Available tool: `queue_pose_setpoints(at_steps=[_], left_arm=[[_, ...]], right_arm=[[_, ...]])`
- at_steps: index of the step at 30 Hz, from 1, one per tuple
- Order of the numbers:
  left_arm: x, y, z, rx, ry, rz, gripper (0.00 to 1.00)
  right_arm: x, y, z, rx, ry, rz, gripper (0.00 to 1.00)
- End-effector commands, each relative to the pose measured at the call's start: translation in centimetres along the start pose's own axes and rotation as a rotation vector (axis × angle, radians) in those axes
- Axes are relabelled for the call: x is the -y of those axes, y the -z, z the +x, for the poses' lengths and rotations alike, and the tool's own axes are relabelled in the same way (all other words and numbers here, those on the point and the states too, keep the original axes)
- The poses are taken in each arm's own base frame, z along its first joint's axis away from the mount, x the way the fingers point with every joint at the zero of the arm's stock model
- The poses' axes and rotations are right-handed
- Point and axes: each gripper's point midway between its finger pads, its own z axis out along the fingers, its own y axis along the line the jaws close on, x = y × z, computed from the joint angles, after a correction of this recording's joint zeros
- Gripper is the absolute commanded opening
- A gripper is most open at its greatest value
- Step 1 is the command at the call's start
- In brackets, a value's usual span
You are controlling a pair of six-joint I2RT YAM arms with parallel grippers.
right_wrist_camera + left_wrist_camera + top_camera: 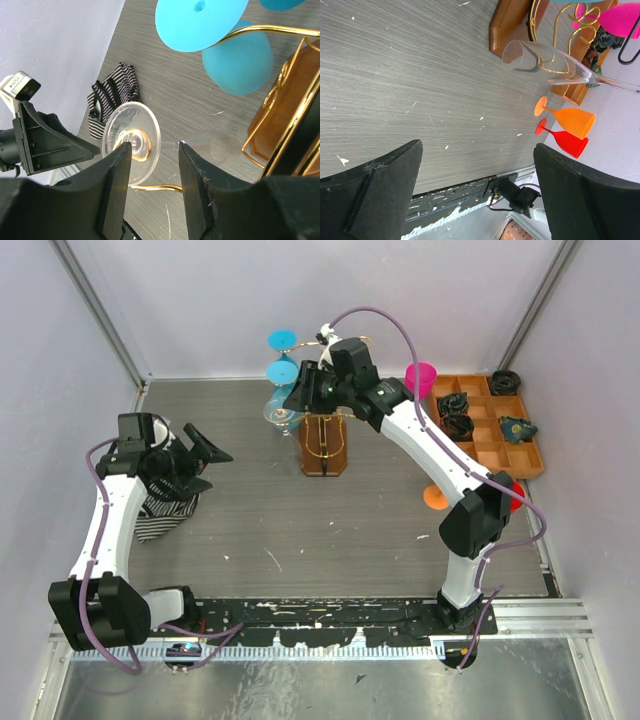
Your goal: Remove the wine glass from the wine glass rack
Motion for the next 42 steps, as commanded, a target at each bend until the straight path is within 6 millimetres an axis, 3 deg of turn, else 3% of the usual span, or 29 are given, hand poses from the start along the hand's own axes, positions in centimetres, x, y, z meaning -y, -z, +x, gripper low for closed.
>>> queue_pose_setpoints(at_steps=[1, 4, 9, 12, 24, 31, 42], left_arm=[[1.8, 1.0, -0.3, 0.012, -0.032, 0.055, 1.0], [1.6, 0.8, -0.2, 0.005, -0.028, 0.05, 1.0], [1.4, 0.7, 0.0, -0.005, -0.025, 0.046, 1.0], [1.3, 0.7, 0.0, -0.004, -0.024, 0.046, 1.0], [1.3, 0.8, 0.3, -0.009, -0.022, 0.045, 1.0], [1.1, 0.7, 0.3, -0.014, -0.022, 0.037, 1.0], [0.8, 0.4, 0.5, -0.023, -0.015, 0.03, 1.0]], right_arm=[[-1.3, -0.1, -1.0, 0.024, -0.002, -0.067, 0.47], [-1.8, -0.3, -0.7, 0.012, -0.007, -0.097, 0.42], [-2.3, -0.2, -0.8, 0.009, -0.021, -0.124, 0.09], [-2.3, 0.4, -1.3, 0.034, -0.03, -0.107, 0.01], [-4.5, 0.1, -1.1, 0.002, -0.126, -0.256, 0.01], [-5.6, 0.4, 0.0, -0.058, -0.174, -0.332, 0.01], [-4.6, 2.7, 1.2, -0.086, -0.202, -0.321, 0.01]])
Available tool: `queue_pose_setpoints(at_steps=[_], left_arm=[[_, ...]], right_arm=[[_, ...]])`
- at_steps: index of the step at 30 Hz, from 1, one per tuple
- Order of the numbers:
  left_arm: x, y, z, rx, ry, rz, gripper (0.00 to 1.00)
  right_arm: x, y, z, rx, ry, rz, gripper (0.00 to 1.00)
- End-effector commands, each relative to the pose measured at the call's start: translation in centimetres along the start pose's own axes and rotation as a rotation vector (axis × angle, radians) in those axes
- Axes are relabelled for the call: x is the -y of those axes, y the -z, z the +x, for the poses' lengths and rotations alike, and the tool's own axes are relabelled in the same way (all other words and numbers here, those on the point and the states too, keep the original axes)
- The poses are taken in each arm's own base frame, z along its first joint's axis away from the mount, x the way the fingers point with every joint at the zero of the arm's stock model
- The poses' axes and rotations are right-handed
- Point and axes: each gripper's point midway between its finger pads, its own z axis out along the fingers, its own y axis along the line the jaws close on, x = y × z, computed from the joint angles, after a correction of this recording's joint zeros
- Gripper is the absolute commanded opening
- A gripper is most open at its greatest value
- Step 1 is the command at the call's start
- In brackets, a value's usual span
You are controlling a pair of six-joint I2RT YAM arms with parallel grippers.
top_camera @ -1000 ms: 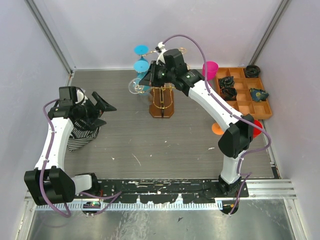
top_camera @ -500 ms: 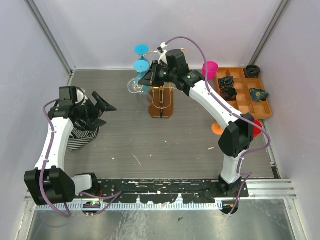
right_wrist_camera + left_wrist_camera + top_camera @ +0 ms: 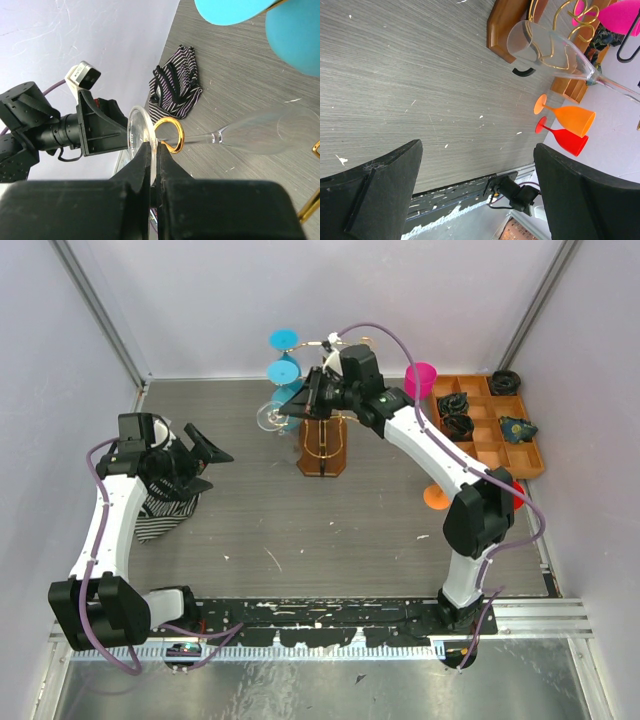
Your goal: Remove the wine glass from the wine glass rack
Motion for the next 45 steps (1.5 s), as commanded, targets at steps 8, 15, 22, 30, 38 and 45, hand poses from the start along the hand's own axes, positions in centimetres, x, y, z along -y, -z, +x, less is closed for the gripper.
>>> queue_pose_setpoints(at_steps=[8, 15, 22, 30, 38, 45], left_arm=[[0.6, 0.3, 0.3, -0.019, -0.008, 0.024, 1.0], [0.6, 0.3, 0.4, -0.017, -0.006, 0.026, 1.0], [0.6, 0.5, 0.4, -0.016, -0.013, 0.022, 1.0], [0.5, 0.4, 0.4, -0.019, -0.011, 0.019, 1.0], [0.6, 0.4, 0.5, -0.019, -0.01, 0.022, 1.0], [0.4, 0.4, 0.6, -0.023, -0.015, 0.018, 1.0]], right_arm=[[-1.5, 5.6, -1.3, 0.046, 0.052, 0.027, 0.01], [0.5, 6.0, -2.9, 0.08, 0.04, 0.1, 0.01], [2.4, 5.9, -5.0, 0.139, -0.01, 0.146, 0.01], [3.3, 6.6, -7.2, 0.215, -0.065, 0.146, 0.01], [3.5, 5.2, -8.9, 0.247, -0.104, 0.12, 0.01], [3.2, 4.2, -10.3, 0.281, -0.144, 0.082, 0.01]])
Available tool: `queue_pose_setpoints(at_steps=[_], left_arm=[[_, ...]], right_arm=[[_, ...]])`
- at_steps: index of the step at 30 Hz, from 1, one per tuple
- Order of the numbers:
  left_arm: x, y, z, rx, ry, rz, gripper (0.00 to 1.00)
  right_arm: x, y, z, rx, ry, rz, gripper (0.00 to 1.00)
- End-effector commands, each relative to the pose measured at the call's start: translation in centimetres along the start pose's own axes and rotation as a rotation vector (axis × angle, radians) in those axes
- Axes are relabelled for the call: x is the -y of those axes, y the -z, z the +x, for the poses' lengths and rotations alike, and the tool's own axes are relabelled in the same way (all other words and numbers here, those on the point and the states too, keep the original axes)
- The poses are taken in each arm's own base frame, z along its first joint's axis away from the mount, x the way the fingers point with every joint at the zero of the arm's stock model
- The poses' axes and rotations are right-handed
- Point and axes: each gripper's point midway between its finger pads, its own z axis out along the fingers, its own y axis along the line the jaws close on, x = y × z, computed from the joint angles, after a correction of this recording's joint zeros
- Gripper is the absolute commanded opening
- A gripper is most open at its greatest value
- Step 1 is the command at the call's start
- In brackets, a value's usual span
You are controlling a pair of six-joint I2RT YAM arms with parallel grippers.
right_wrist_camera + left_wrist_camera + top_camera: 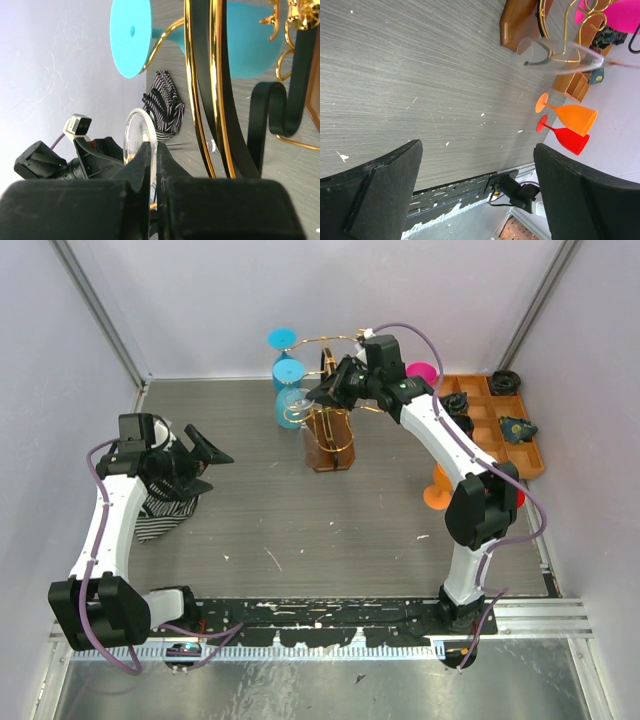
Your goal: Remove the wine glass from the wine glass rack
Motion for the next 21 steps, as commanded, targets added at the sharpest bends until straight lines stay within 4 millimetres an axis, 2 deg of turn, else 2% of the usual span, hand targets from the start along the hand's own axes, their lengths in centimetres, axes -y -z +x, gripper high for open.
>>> queue_pose_setpoints(at_steps=[1, 5, 10, 15, 21], left_arm=[[0.6, 0.3, 0.3, -0.014, -0.018, 0.025, 1.0], [0.7, 0.3, 0.3, -0.015, -0.014, 0.027, 1.0], [0.6, 0.2, 0.3, -0.017, -0.01, 0.028, 1.0], [0.5, 0.2, 0.4, -0.016, -0.01, 0.024, 1.0], [0.2, 0.0, 0.4, -0.019, -0.01, 0.017, 1.0]], right_arm=[[-4.1, 0.4, -4.4, 0.159, 0.082, -0.122, 0.01], [-4.9, -0.1, -4.5, 0.149, 0.079, -0.155, 0.01], [-6.5, -0.7, -3.7, 0.118, 0.087, -0.205, 0.01], [-8.7, -0.6, -1.8, 0.081, 0.119, -0.252, 0.01], [-12.4, 0.6, 1.4, 0.019, 0.185, -0.338, 0.01]])
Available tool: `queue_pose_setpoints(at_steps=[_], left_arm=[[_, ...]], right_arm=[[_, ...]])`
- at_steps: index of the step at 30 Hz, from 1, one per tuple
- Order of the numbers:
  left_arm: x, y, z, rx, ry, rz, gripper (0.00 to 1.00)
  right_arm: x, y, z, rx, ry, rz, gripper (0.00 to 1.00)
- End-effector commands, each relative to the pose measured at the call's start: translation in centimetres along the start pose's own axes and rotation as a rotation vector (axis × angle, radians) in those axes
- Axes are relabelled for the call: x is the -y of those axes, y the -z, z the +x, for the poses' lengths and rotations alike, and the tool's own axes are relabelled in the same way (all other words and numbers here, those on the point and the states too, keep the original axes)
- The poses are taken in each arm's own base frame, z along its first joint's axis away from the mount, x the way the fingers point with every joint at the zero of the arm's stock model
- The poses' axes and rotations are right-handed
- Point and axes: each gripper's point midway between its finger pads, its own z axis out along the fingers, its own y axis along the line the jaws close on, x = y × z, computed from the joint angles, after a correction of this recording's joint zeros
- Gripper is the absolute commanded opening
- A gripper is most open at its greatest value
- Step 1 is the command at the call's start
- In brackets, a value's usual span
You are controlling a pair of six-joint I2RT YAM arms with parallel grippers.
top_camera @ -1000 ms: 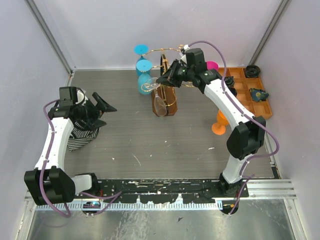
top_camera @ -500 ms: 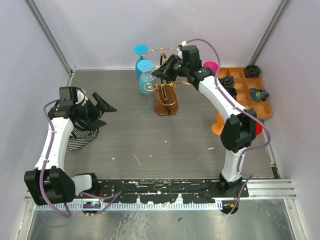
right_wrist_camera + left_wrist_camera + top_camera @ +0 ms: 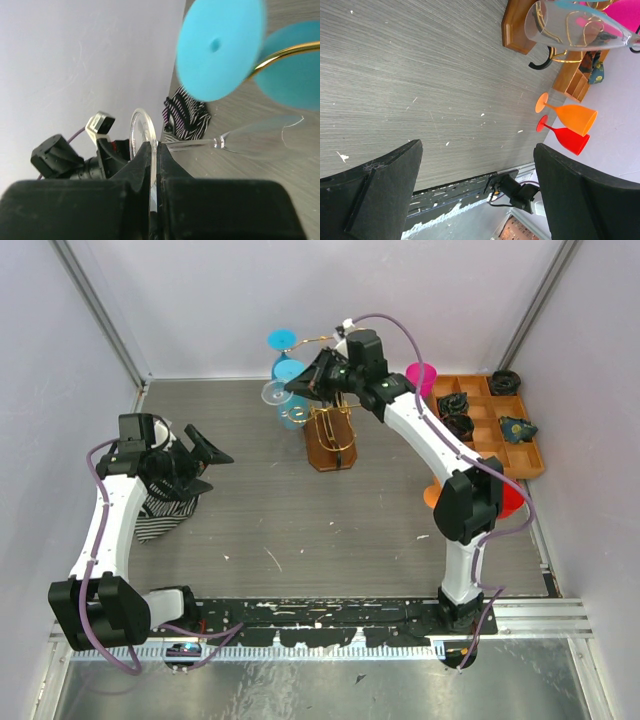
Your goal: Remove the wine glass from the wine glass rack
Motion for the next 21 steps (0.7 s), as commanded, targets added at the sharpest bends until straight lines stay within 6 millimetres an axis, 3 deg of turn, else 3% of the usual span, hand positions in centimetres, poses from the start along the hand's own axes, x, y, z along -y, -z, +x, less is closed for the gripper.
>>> queue_pose_setpoints(at_steps=[1, 6, 12, 16, 21], left_arm=[[0.2, 0.0, 0.3, -0.019, -0.01, 0.015, 1.0], [0.4, 0.2, -0.3, 0.003, -0.028, 0.007, 1.0], [0.4, 0.4, -0.1, -0.006, -0.018, -0.002, 1.0], [0.1, 0.9, -0.5, 0.028, -0.025, -0.031, 1.0], [-0.5, 1.4, -1.5, 0.067, -0.003, -0.064, 0.99]], right_arm=[[-9.2, 2.6, 1.0, 0.0, 0.146, -0.223, 0.01], [-12.6, 3.3, 4.0, -0.051, 0.3, -0.252, 0.01], [-13.9, 5.6, 6.5, -0.037, 0.453, -0.171, 0.01], [-12.9, 7.6, 9.6, -0.064, 0.536, -0.063, 0.01], [-9.6, 9.8, 14.1, -0.147, 0.617, 0.099, 0.01]])
